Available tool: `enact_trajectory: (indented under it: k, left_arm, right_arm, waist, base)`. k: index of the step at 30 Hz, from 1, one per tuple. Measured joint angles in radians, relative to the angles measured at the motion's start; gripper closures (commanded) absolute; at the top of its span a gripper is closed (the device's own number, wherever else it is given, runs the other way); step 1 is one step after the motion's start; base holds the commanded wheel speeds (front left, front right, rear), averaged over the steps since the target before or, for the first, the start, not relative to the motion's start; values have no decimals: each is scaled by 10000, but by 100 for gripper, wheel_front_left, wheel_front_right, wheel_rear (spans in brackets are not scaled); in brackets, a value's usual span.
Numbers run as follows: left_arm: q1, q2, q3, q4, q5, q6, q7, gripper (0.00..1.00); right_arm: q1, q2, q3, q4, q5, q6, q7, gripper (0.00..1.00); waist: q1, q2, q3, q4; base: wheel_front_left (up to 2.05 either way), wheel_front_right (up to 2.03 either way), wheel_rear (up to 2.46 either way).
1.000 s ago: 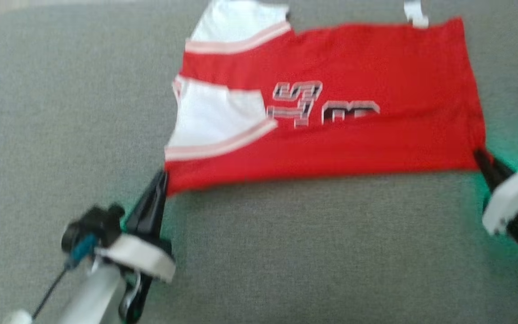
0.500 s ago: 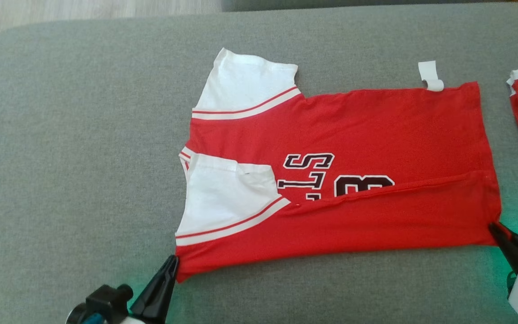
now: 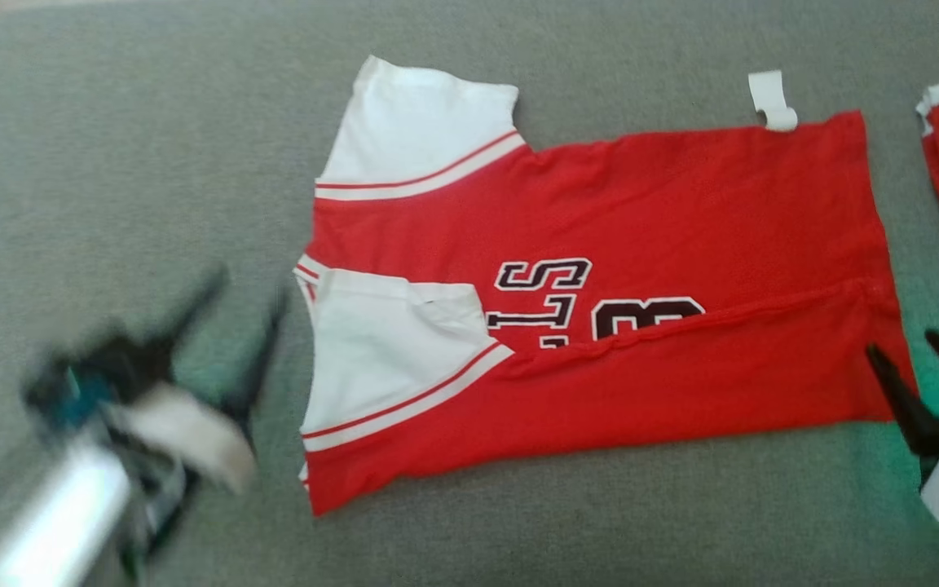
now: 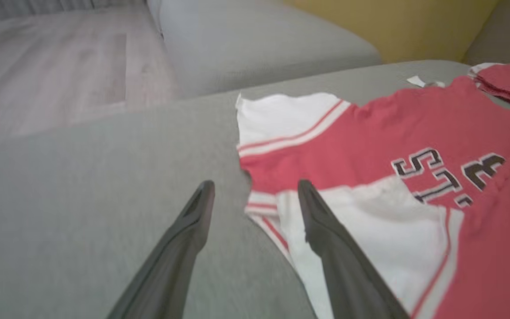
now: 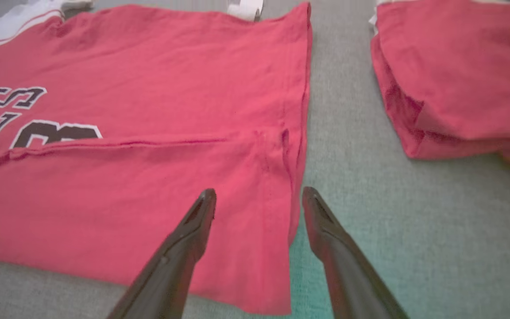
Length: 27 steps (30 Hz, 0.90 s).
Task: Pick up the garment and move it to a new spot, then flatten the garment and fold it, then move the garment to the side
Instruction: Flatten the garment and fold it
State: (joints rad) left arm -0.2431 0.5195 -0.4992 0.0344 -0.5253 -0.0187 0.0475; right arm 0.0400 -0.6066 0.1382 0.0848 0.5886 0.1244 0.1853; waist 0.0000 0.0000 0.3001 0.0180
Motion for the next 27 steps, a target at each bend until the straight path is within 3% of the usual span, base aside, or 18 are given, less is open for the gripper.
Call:
enact_trajectory:
  k: [4, 8, 13, 17, 27]
  left_arm:
    - [-2380, 174, 142, 75, -98, -579, 1156, 0]
    - [-4845, 184, -364, 922, -930, -1055, 2803, 0]
    - [-7433, 84, -938, 2598, -2113, -1062, 5030, 0]
    - [-8437, 157, -1450, 3789, -2734, -1110, 6272, 0]
    - [-9291, 895, -2230, 4997, -3016, -1137, 6659, 0]
  right_arm:
    - [-594, 224, -169, -543, -305, 0, 88, 0]
    - [-1349, 560, -138, -909, -464, 0, 90, 0]
    - [-1850, 936, 209, -1028, -552, 0, -40, 0]
    - [-1984, 1083, 364, -978, -629, 0, -207, 0]
    - [-2173, 1292, 441, -621, -633, 0, -612, 0]
  waist:
    - [2, 0, 441, -285]
    - [2, 0, 993, -663]
    - [3, 0, 1753, -1178]
    - [3, 0, 2229, -1668]
    - [1, 0, 2994, -2539]
  base:
    - [0, 0, 0]
    - [0, 0, 0]
    - [0, 0, 0]
    - [0, 0, 0]
    - [0, 0, 0]
